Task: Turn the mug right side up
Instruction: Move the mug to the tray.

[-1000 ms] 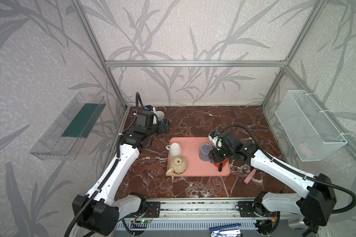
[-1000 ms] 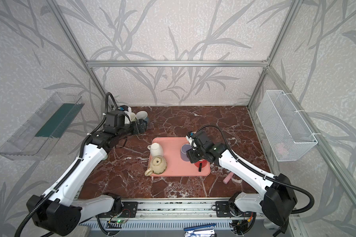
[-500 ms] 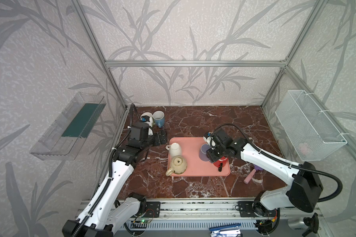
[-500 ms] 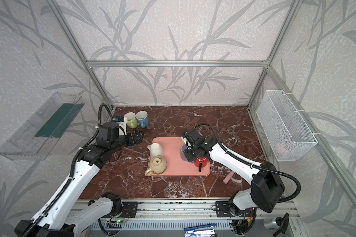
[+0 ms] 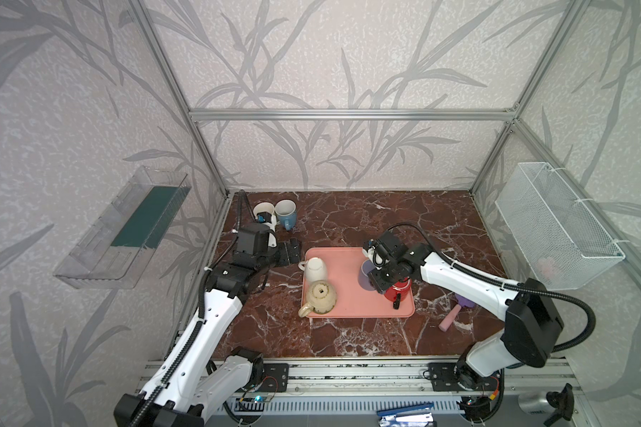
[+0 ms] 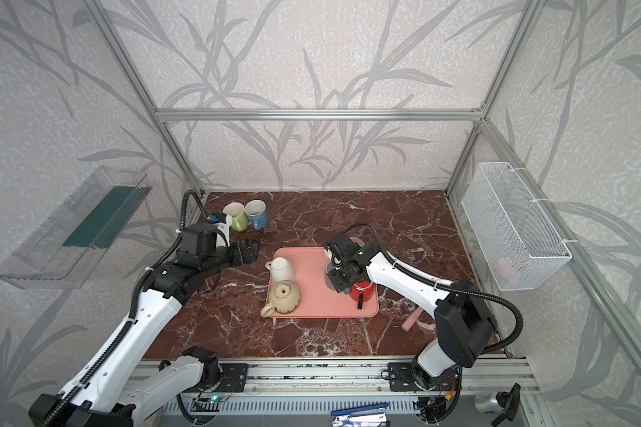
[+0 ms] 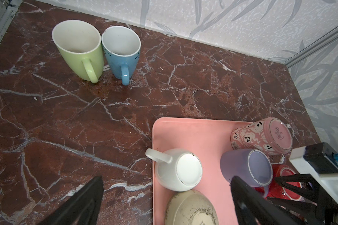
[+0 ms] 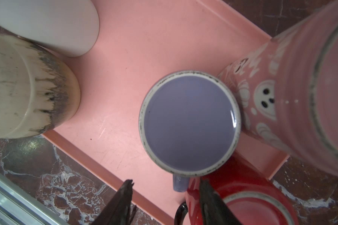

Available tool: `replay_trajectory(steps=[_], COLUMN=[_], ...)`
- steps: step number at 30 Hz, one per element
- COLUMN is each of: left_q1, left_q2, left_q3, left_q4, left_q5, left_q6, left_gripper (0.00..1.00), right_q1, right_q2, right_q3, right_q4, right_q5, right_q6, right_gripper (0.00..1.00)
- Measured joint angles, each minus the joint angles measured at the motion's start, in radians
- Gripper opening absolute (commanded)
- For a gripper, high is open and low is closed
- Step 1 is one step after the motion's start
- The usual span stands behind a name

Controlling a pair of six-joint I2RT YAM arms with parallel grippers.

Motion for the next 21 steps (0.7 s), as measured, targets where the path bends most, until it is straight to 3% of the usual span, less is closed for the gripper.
replay_trajectory(steps=[21], left_q1=[0.0], left_q2=[-0.024], left_q3=[-0.008], left_q4=[0.0], left_q5=[-0.001], left_q6=[0.009], left_gripper=[0.99], right_q1=[0.055], right_q2=[0.145], right_q3=[0.144], right_q4=[-0.013], right_q5=[0.0], right_q6=[-0.017], right_gripper=[0.57])
